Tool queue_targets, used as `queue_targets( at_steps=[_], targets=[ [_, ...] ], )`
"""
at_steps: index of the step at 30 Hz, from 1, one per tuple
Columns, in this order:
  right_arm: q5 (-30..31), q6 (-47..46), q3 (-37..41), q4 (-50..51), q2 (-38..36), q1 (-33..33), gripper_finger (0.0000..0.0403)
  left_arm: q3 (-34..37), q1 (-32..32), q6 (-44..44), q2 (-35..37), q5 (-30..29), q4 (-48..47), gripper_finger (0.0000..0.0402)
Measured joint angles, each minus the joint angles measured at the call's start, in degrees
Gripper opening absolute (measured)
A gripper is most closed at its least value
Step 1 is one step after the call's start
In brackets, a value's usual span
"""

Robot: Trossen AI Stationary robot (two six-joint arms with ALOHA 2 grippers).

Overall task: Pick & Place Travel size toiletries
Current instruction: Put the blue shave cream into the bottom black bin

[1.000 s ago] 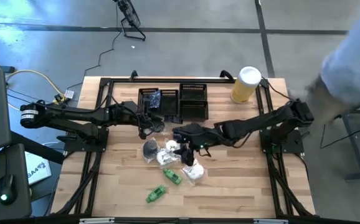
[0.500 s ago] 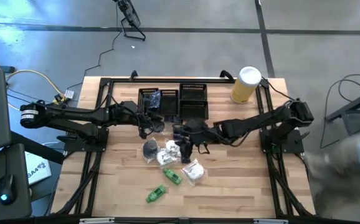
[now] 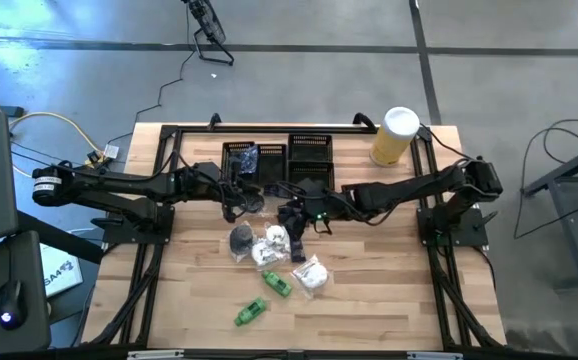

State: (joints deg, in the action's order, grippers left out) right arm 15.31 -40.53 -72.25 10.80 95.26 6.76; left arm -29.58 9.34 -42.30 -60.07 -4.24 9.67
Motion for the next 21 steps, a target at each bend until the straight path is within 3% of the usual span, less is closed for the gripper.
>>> queue_targets(
  at_steps=[5,10,14,21],
  targets=[
    [-0.8,-0.9,0.0,0.2,0.0,-1.0,0.0248,0.0,0.0,-1.7,0.0,-0.4,0.4,0.0000],
    [-6.2,-11.0,0.0,6.1,0.1,-4.7,0.0248,0.0,0.0,-1.8,0.0,-0.4,0.4,0.0000],
    [-4.9,-13.2,0.0,11.0,0.5,-7.2,0.0248,0.0,0.0,-2.5,1.6,-0.4,0.5,0.0000],
    [-5.0,-13.4,-0.1,5.4,4.0,-9.7,0.0248,0.0,0.0,-2.5,6.6,-0.1,-2.6,0.0000]
  ],
)
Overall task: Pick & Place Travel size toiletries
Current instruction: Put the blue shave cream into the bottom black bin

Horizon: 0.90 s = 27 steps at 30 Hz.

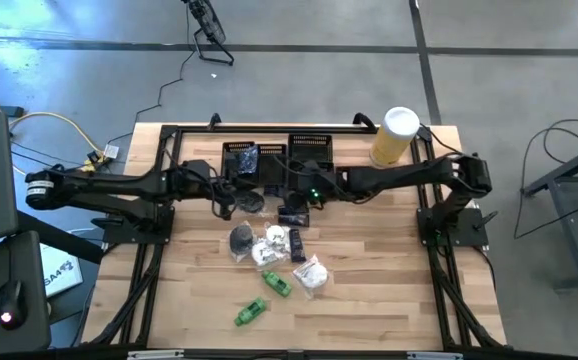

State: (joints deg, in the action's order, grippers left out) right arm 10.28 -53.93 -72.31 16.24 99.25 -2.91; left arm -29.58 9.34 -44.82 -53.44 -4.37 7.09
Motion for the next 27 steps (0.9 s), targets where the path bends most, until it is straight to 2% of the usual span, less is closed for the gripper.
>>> queue_targets(
  at_steps=[5,12,19,27],
  targets=[
    [-0.9,-3.3,0.0,-0.3,4.9,0.5,0.0248,0.0,0.0,-0.9,2.4,-0.4,-3.4,0.0000],
    [-7.4,-12.2,0.1,2.5,8.2,2.8,0.0248,0.0,0.0,-1.0,2.2,-0.7,-4.7,0.0000],
    [-7.7,-17.9,0.0,5.4,8.1,5.7,0.0248,0.0,0.0,-1.7,2.2,-0.9,-4.7,0.0000],
    [-5.4,-19.8,0.0,5.8,8.1,7.5,0.0248,0.0,0.0,-2.5,2.2,-1.2,-4.7,0.0000]
  ],
)
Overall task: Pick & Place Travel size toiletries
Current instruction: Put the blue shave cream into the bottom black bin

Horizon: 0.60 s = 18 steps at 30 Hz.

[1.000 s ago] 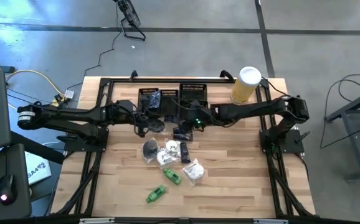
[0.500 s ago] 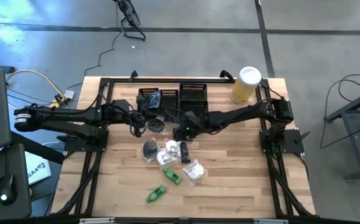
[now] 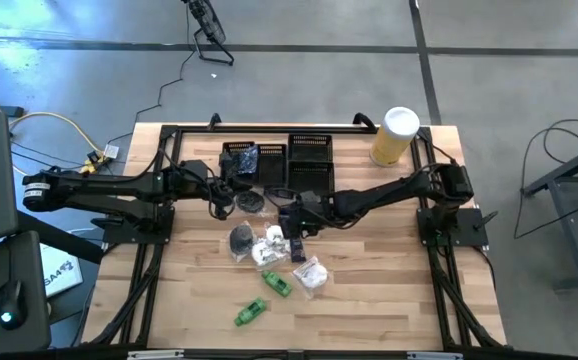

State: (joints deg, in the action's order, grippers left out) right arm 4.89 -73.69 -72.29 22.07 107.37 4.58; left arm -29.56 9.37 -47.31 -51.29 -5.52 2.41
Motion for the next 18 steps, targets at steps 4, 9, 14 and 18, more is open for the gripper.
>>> queue_targets(
  at_steps=[4,9,14,18],
  targets=[
    [-0.4,-1.4,0.0,0.0,0.0,0.3,0.0248,0.0,0.0,0.0,0.0,0.0,0.0,0.0000],
    [-0.3,-1.6,-0.5,-0.3,0.0,0.2,0.0247,0.0,0.0,0.0,0.0,0.0,0.0,0.0000],
    [1.8,-0.6,-0.5,-0.4,-0.1,-0.6,0.0236,0.0,0.0,0.0,0.0,0.0,0.0,0.0000],
    [2.1,0.3,-0.5,-0.5,-0.1,-1.0,0.0227,0.0,0.0,0.0,0.0,0.0,0.0,0.0000]
  ],
)
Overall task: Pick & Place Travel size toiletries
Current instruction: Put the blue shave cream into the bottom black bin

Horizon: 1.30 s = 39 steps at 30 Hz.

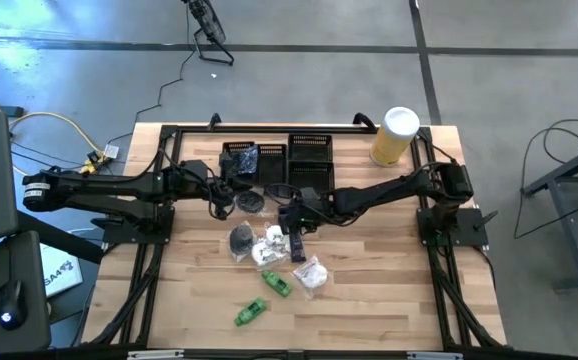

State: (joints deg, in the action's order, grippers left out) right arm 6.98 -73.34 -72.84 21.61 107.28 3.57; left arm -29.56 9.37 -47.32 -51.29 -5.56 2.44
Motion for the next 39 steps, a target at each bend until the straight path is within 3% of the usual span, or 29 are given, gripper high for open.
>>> queue_targets(
  at_steps=[10,16,23,31,39],
  targets=[
    [3.1,2.4,0.0,0.1,0.0,0.4,0.0225,0.0,0.0,0.0,0.0,0.0,0.0,0.0000],
    [0.4,1.6,0.0,0.5,0.0,0.8,0.0225,0.0,0.0,1.1,0.0,-0.1,0.0,0.0000],
    [-1.6,1.1,0.0,-1.5,5.3,1.8,0.0225,-0.1,0.0,1.1,0.0,-0.1,0.0,0.0000],
    [-0.8,1.6,0.0,-4.2,6.6,1.3,0.0224,-0.1,0.0,1.1,0.0,-0.7,0.0,0.0000],
    [-1.4,1.7,0.0,-1.8,7.6,0.8,0.0195,-0.1,0.0,1.1,0.0,-1.5,-0.3,0.0000]
  ],
)
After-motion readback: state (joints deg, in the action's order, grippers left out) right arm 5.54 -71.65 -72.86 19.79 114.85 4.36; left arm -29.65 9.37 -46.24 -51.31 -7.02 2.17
